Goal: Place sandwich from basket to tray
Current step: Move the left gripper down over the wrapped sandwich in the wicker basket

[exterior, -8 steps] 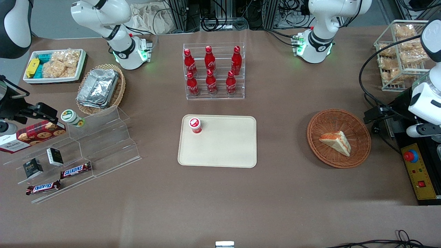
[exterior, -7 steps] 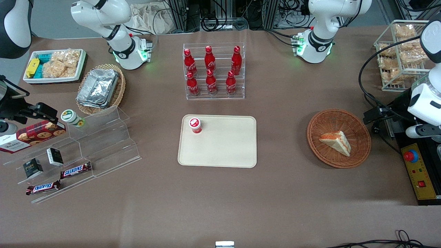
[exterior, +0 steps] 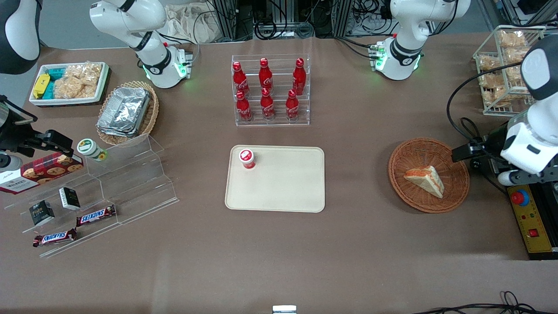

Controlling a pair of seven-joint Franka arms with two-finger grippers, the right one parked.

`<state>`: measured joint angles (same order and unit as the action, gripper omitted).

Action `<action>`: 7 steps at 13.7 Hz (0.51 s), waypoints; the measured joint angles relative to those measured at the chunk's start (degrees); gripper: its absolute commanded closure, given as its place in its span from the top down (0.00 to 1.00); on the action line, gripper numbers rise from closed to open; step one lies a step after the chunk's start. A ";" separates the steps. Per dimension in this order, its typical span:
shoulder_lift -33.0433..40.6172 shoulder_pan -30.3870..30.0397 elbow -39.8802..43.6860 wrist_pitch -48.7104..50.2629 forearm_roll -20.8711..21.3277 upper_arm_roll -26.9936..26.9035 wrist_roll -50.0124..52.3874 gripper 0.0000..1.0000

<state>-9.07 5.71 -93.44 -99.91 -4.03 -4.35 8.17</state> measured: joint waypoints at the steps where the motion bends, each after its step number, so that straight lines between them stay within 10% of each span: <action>1: -0.61 -0.01 -1.55 -1.56 -0.02 -0.10 1.92 1.00; 7: -2.76 -0.03 -14.37 -16.07 -0.64 -2.98 23.50 1.00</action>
<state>-11.84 5.68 -107.81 -115.99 -4.68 -7.33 31.67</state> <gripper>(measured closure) 0.000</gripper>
